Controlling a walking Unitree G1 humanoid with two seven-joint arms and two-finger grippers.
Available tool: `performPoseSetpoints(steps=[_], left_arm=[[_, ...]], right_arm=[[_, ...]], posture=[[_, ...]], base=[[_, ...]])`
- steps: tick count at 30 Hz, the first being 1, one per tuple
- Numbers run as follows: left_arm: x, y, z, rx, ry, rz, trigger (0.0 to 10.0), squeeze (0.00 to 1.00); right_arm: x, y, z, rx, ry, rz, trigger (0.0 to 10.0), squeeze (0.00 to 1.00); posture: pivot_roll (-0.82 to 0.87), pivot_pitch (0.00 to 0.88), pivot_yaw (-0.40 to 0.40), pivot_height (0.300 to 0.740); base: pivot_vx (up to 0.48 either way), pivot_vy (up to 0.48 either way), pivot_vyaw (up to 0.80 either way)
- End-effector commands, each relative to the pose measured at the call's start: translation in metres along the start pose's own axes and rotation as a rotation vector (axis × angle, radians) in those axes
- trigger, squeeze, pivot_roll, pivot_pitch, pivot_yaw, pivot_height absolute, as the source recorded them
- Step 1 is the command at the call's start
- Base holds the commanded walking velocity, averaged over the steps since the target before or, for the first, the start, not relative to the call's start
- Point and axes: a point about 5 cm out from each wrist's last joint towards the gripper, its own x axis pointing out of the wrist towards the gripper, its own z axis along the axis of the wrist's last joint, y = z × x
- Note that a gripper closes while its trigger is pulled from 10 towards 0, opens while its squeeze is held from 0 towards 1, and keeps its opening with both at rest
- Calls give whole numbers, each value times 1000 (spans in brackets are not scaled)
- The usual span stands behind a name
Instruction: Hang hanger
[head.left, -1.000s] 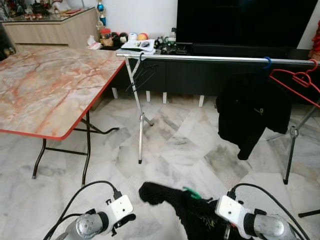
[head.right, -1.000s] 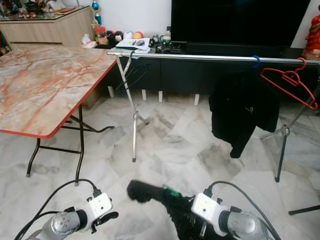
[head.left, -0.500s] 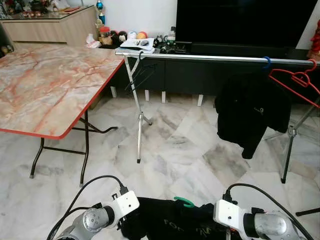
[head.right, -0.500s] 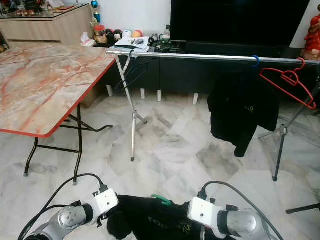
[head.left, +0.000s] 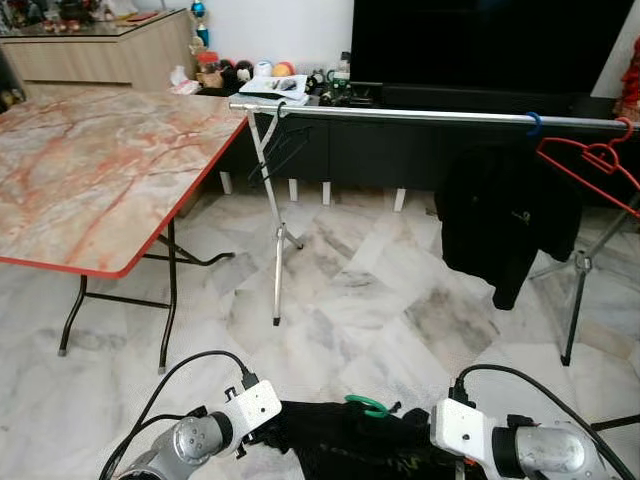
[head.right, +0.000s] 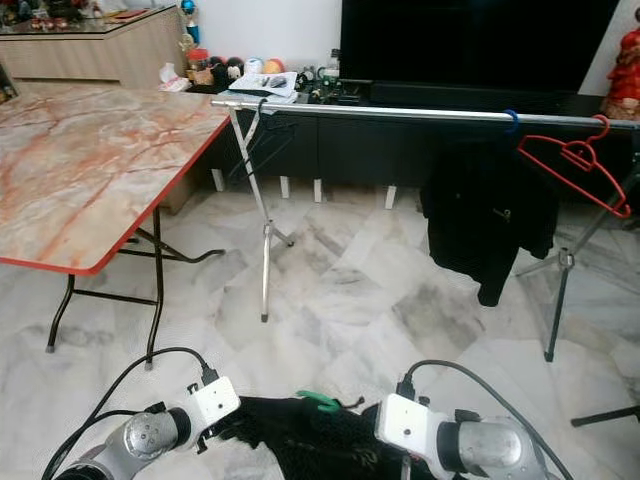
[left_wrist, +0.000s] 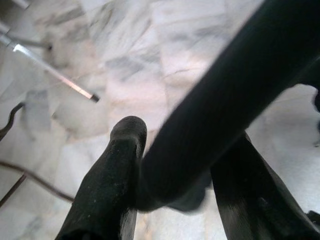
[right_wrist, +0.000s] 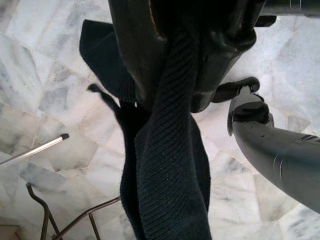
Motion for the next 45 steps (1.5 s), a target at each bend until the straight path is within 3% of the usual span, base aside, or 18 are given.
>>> performPoseSetpoints(steps=[1, 9, 10, 11, 32, 35, 38, 42, 45], left_arm=[[-2, 4, -4, -4, 23, 26, 10000, 0], [-4, 1, -10, -39, 30, 15, 10000, 0], [-4, 0, -10, -40, 32, 12, 4510, 0], [-4, -2, -11, -48, 33, 8, 0, 0], [0, -6, -8, -118, 33, 30, 0, 0], [-2, -5, -12, -112, 56, 47, 0, 0], [-4, -2, -17, -128, 84, 83, 0, 0], [-5, -1, -19, -125, 90, 93, 0, 0], [-7, 2, -22, -141, 105, 123, 0, 0]], right_arm=[[-4, -1, 4, -8, -22, -12, 10000, 0], [-3, 0, 5, -3, -16, -15, 10000, 0], [-3, -1, 5, -3, -16, -18, 10000, 0], [-4, -2, 6, 0, -23, -26, 10000, 0], [-1, -3, 10, 27, -63, -54, 10000, 0], [0, -5, 7, 28, -42, -77, 10000, 0], [1, -14, -5, 22, 48, -164, 10000, 0], [1, -16, -7, 25, 55, -186, 10000, 0], [3, -24, -9, 30, 69, -278, 10000, 0]], posture=[[31, 46, 27, 740], [32, 39, 28, 740], [33, 38, 28, 740], [33, 38, 28, 740], [37, 61, 24, 740], [41, 64, 23, 740], [44, 66, 23, 740], [47, 67, 24, 740], [46, 68, 25, 740]], base=[[0, 0, 0], [0, 0, 0], [0, 0, 0], [0, 0, 0], [0, 0, 0], [0, 0, 0], [0, 0, 0], [0, 0, 0], [0, 0, 0]])
